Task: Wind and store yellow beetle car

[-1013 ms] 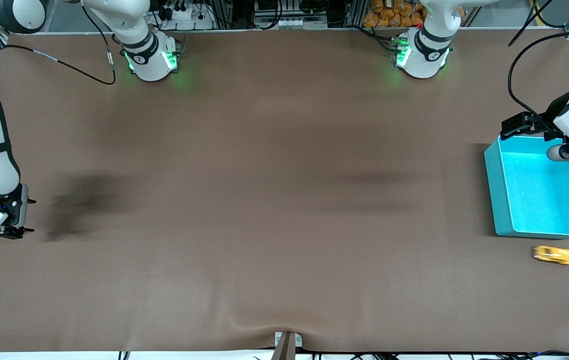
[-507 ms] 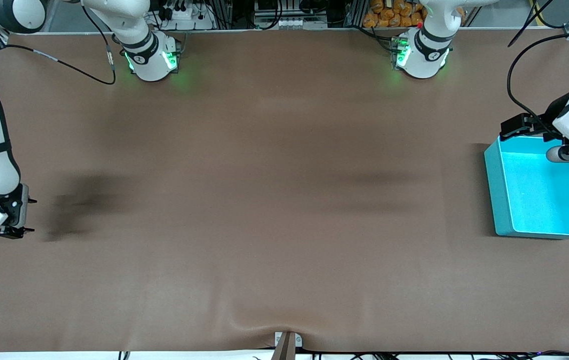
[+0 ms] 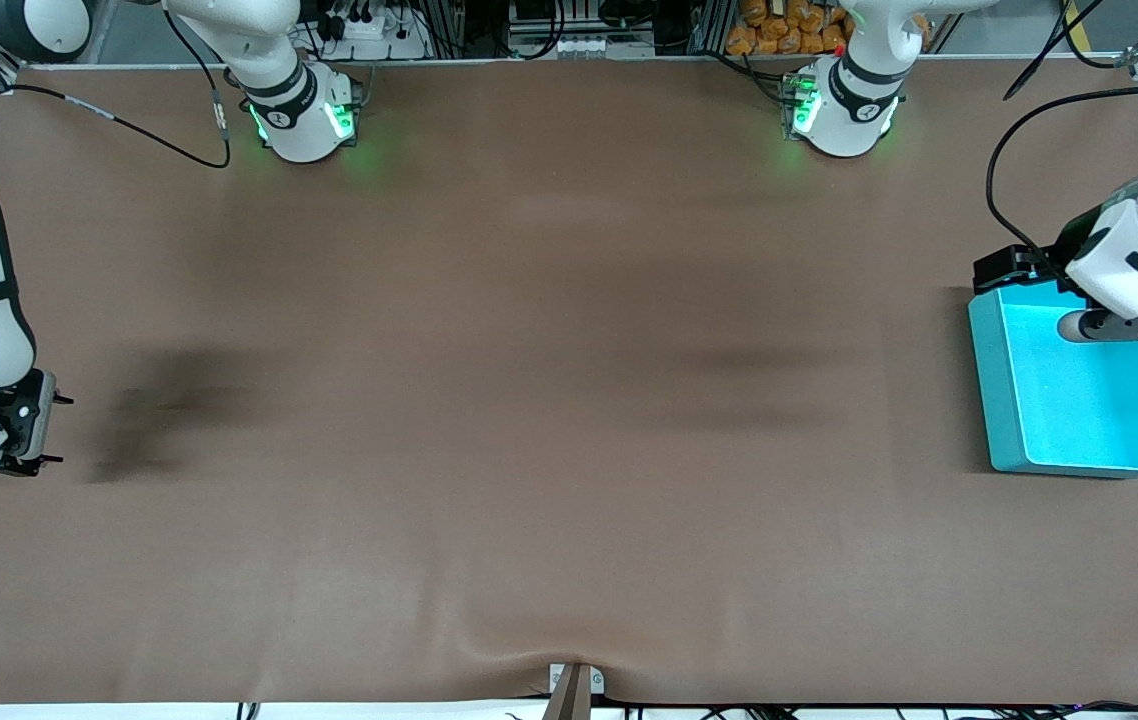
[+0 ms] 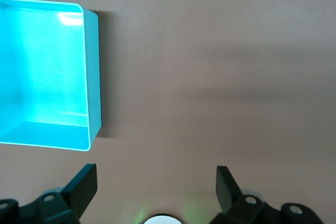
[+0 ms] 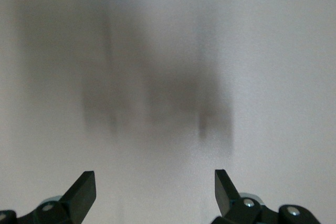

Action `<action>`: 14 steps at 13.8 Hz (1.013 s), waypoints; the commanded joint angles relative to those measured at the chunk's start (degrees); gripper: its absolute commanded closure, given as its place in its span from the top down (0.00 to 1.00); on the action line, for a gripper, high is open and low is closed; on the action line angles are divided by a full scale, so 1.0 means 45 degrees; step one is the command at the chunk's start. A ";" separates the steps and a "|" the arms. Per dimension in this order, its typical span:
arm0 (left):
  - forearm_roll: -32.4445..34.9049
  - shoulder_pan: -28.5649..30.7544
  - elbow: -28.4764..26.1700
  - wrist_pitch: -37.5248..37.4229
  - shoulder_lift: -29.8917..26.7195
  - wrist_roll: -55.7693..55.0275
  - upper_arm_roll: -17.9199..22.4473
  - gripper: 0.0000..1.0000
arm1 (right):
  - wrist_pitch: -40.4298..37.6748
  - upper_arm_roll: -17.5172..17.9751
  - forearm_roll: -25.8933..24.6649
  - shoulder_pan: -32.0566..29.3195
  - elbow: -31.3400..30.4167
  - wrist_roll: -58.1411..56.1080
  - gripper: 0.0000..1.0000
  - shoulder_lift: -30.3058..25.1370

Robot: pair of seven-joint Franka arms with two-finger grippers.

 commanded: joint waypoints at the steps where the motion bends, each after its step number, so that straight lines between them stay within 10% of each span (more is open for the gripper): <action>1: 0.0250 -0.0128 -0.0025 0.0107 -0.0173 -0.0310 -0.0047 1.00 | -0.0660 -0.0047 0.0040 0.0359 -0.0344 0.1438 1.00 -0.0921; 14: 0.0250 -0.0147 0.0014 0.0360 -0.0212 -0.0348 -0.0086 1.00 | -0.1833 0.0226 0.1131 0.0673 -0.0812 0.7142 1.00 -0.3088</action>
